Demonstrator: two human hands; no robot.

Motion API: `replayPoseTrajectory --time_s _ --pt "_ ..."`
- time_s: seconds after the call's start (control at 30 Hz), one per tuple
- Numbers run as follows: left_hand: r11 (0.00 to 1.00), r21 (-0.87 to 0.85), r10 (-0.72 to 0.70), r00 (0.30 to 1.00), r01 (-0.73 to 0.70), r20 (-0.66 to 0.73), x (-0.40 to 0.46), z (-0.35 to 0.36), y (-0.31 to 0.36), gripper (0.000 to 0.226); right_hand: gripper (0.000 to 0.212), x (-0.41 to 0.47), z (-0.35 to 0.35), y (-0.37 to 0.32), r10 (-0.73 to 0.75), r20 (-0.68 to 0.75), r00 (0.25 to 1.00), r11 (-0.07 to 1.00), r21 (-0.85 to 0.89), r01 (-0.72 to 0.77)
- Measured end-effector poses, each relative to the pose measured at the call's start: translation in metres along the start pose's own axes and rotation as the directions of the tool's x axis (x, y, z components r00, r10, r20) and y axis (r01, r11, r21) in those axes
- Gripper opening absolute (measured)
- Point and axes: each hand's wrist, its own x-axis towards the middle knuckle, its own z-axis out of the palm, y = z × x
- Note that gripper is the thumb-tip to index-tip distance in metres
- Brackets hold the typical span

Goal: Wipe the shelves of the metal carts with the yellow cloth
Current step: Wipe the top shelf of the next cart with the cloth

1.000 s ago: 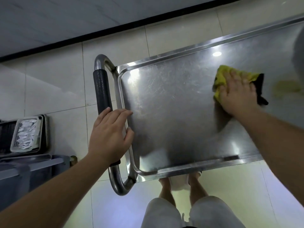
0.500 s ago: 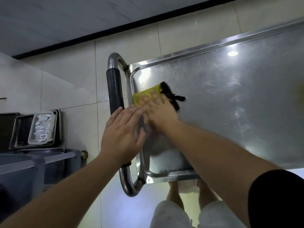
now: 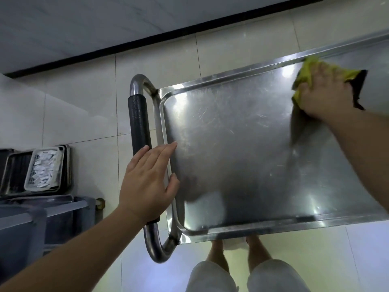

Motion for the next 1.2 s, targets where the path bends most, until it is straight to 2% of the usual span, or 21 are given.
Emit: replayPoseTrajectory --time_s 0.1,0.17,0.23,0.33,0.4,0.5,0.57,0.63,0.77,0.93,1.13,1.2 --pt "1.0 0.004 0.006 1.0 -0.006 -0.011 0.001 0.001 0.0 0.065 0.077 0.019 -0.016 0.024 0.147 0.058 0.987 0.986 0.071 -0.151" --pt "1.0 0.004 0.007 1.0 -0.007 -0.015 0.001 0.0 0.0 0.065 0.072 0.019 -0.015 0.008 0.198 0.039 0.979 0.973 0.112 -0.202" --pt "1.0 0.001 0.01 1.0 -0.01 -0.016 0.0 0.0 -0.001 0.064 0.069 0.013 -0.008 -0.027 0.189 0.021 0.982 0.973 0.127 -0.19" --pt "1.0 -0.007 0.019 1.0 -0.019 -0.021 0.001 0.0 -0.002 0.063 0.067 0.0 0.013 -0.104 -0.028 0.04 0.999 0.998 0.06 0.026" --pt "1.0 -0.011 0.023 0.999 -0.023 -0.027 0.001 0.001 -0.003 0.063 0.066 -0.016 0.031 -0.163 -0.225 0.087 0.971 0.974 0.015 0.225" --pt "1.0 -0.016 0.025 0.999 -0.026 -0.04 0.001 0.001 -0.003 0.063 0.065 -0.049 0.057 -0.237 -0.475 0.158 0.865 0.875 -0.014 0.483" --pt "0.999 -0.017 0.03 0.998 -0.031 -0.05 0.001 0.001 -0.003 0.063 0.065 -0.072 0.072 -0.27 -0.624 0.212 0.753 0.766 -0.025 0.642" --pt "1.0 -0.012 0.028 0.998 -0.029 -0.051 0.001 0.001 -0.003 0.061 0.063 -0.09 0.085 -0.289 -0.696 0.24 0.677 0.693 -0.021 0.72" --pt "1.0 -0.014 0.021 0.999 -0.021 -0.045 0.001 0.001 -0.003 0.058 0.062 -0.087 0.087 -0.28 -0.723 0.237 0.649 0.664 -0.023 0.748" --pt "1.0 0.009 0.016 0.999 -0.016 -0.046 0.002 0.0 -0.003 0.056 0.062 -0.083 0.081 -0.229 -0.635 0.193 0.748 0.758 -0.034 0.652" --pt "0.998 0.057 0.01 0.998 -0.006 -0.057 0.002 0.0 0.0 0.057 0.066 -0.167 0.1 -0.152 -0.734 0.227 0.64 0.66 0.018 0.751" --pt "0.997 0.075 0.008 0.998 -0.004 -0.057 0.001 -0.001 0.001 0.057 0.063 -0.212 0.118 -0.13 -0.779 0.247 0.577 0.603 0.038 0.797"
